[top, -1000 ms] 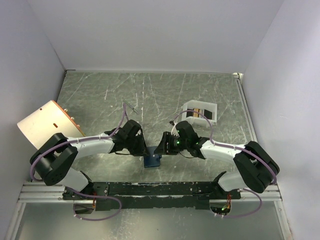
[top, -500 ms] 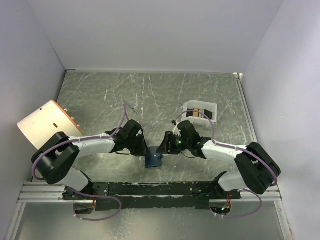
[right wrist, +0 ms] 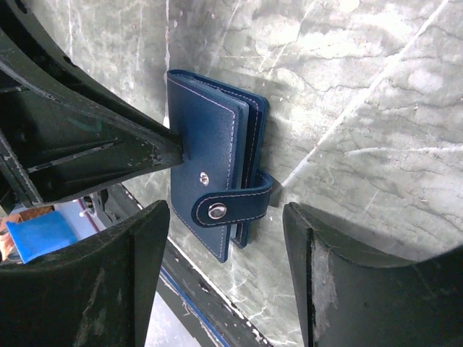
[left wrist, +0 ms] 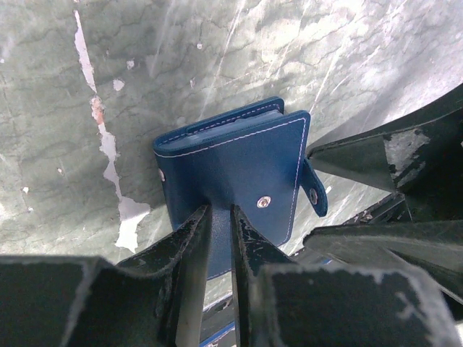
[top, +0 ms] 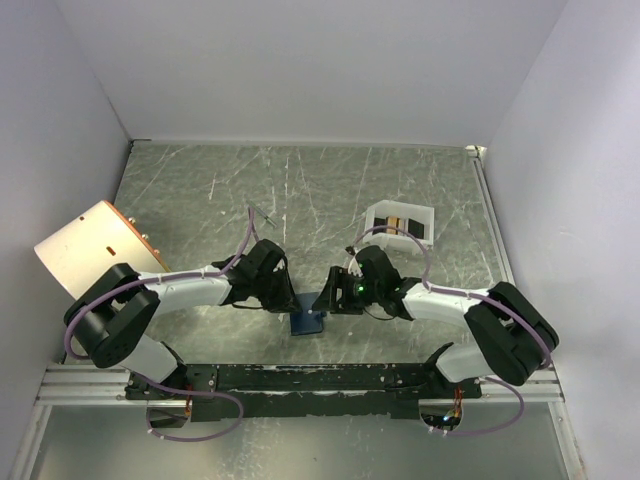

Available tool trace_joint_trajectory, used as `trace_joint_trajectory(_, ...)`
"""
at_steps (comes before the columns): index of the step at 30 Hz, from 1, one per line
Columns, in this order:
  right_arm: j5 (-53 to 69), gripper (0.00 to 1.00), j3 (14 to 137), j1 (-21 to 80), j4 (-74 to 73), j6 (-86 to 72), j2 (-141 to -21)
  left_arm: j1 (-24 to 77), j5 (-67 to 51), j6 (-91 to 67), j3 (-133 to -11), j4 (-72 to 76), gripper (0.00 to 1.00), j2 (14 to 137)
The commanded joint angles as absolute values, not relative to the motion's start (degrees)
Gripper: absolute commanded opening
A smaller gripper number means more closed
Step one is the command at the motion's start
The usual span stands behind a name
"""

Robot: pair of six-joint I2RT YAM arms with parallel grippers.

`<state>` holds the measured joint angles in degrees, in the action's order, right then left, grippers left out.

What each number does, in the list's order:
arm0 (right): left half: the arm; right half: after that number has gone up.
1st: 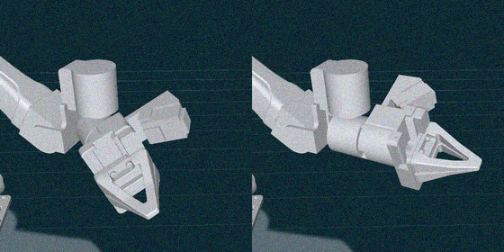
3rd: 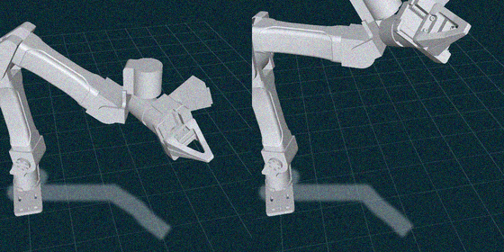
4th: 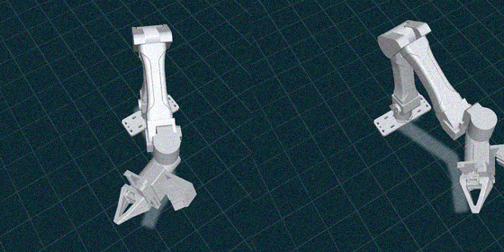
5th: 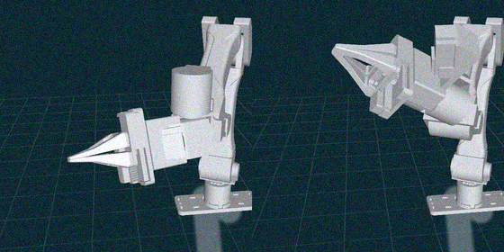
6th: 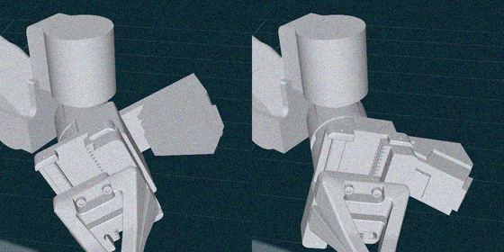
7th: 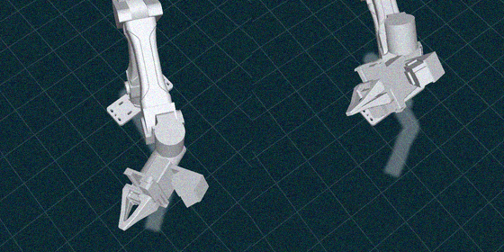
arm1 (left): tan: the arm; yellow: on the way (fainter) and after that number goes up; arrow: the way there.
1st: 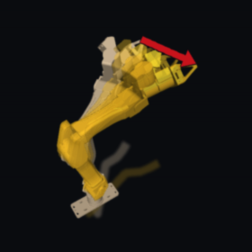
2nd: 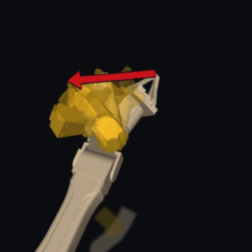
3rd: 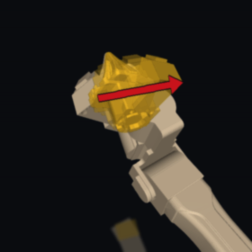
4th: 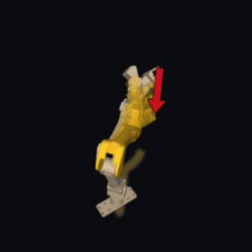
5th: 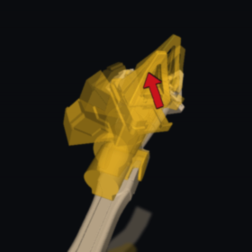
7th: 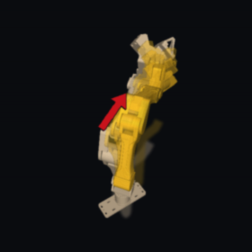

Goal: Put the credit cards into the card holder
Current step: Close the card holder at the center of the board.

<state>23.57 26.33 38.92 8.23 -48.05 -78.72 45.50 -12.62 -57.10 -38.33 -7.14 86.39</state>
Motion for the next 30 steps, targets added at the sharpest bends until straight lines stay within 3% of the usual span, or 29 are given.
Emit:
trace_joint_trajectory(1,25.0,0.62,25.1,38.5,12.0,-49.3,-80.1,46.2,-10.4,-56.7,-38.2,-9.7,0.29,88.0)
trace_joint_trajectory(5,27.1,0.58,24.2,38.6,15.5,-50.5,-81.5,46.2,-10.7,-56.7,-38.0,-9.3,0.29,88.3)
trace_joint_trajectory(22,28.6,0.58,25.9,38.6,13.2,-47.8,-80.2,47.1,-10.8,-57.1,-38.2,-8.7,0.29,90.1)
trace_joint_trajectory(30,27.5,0.48,27.2,38.6,9.6,-46.1,-78.0,47.6,-10.3,-57.2,-38.9,-9.4,0.29,90.8)
